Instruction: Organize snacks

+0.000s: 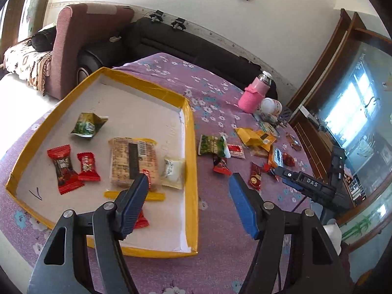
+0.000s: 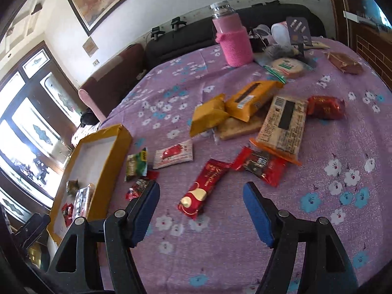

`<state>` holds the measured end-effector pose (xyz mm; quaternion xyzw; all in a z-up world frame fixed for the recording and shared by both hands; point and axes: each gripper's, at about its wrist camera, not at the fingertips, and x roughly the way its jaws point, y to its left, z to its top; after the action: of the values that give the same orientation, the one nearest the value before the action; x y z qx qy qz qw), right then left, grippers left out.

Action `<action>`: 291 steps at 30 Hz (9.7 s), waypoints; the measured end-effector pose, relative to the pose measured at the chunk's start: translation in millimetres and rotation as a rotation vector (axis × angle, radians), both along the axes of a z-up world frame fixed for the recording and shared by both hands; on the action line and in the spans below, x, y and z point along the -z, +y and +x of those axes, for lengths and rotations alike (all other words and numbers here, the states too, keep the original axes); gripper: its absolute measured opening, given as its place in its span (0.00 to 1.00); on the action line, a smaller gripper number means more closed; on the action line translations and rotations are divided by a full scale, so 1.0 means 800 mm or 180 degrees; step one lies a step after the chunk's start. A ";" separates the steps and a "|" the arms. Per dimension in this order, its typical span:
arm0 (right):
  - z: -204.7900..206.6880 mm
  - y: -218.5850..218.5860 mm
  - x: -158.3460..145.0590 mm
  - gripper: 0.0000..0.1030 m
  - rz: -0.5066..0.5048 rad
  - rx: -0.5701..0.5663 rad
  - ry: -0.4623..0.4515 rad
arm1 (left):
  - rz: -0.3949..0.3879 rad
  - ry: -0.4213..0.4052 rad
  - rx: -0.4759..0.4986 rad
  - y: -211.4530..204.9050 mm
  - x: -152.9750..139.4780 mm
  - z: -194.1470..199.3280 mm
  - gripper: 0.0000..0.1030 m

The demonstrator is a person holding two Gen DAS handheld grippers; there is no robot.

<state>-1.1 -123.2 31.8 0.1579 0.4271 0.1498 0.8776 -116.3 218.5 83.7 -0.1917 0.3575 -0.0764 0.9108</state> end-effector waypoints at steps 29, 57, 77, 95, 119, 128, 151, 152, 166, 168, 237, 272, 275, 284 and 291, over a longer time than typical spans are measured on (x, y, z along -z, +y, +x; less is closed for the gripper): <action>0.038 0.015 0.035 0.25 -0.0181 -0.0217 0.0060 | 0.1219 0.0726 0.0679 -0.191 0.086 0.166 0.34; 0.020 0.022 0.026 0.22 -0.0211 -0.0193 -0.0158 | 0.0779 0.0523 0.0647 -0.169 0.068 0.097 0.27; 0.019 0.040 0.039 0.55 -0.0642 -0.0227 0.0037 | 0.1005 0.0296 0.0586 -0.183 0.068 0.093 0.26; -0.019 0.077 -0.021 0.24 -0.0351 -0.0390 -0.0430 | 0.0534 -0.0109 -0.0269 0.008 0.015 0.005 0.26; 0.054 0.411 -0.007 0.24 -0.0824 -0.1584 0.0023 | 0.0224 0.0135 -0.0592 0.153 0.070 0.042 0.28; 0.062 0.368 -0.047 0.34 -0.0528 -0.1423 -0.0082 | -0.0202 -0.0013 -0.0542 0.166 0.055 0.020 0.42; 0.097 0.234 0.023 0.13 -0.0846 -0.1073 0.0361 | -0.0278 -0.0252 -0.0282 0.097 0.018 -0.005 0.66; 0.083 0.232 0.024 0.13 -0.0828 -0.1201 0.0397 | -0.0278 -0.0249 -0.0259 0.094 0.018 -0.004 0.66; 0.137 0.129 0.005 0.51 -0.0519 -0.0450 0.0034 | -0.0164 -0.0232 0.0079 0.040 0.013 -0.003 0.66; 0.152 0.142 0.023 0.50 -0.0521 -0.0530 0.0138 | -0.0116 -0.0227 0.0130 0.033 0.011 -0.003 0.66; 0.000 0.041 -0.007 0.23 0.0585 -0.0654 -0.0088 | 0.0730 0.0019 -0.0100 0.019 0.008 0.000 0.35; -0.012 0.251 -0.068 0.47 -0.0380 -0.1018 -0.0449 | -0.0198 -0.0193 -0.0409 0.117 0.009 -0.005 0.82; -0.042 0.190 -0.078 0.54 -0.0399 -0.0829 -0.0525 | -0.0581 -0.0388 -0.0094 0.092 0.001 -0.005 0.81; -0.078 -0.005 -0.087 0.60 -0.0496 -0.0031 -0.0619 | -0.0870 -0.0236 0.0472 -0.002 -0.015 0.014 0.81; -0.100 -0.104 -0.072 0.60 -0.0284 0.0331 -0.0598 | -0.1095 -0.0173 0.0763 -0.048 -0.021 0.020 0.82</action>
<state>-81.1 -206.2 89.0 0.1259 0.3404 0.0991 0.9265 -100.2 179.8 100.2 -0.2984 0.3346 -0.2492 0.8584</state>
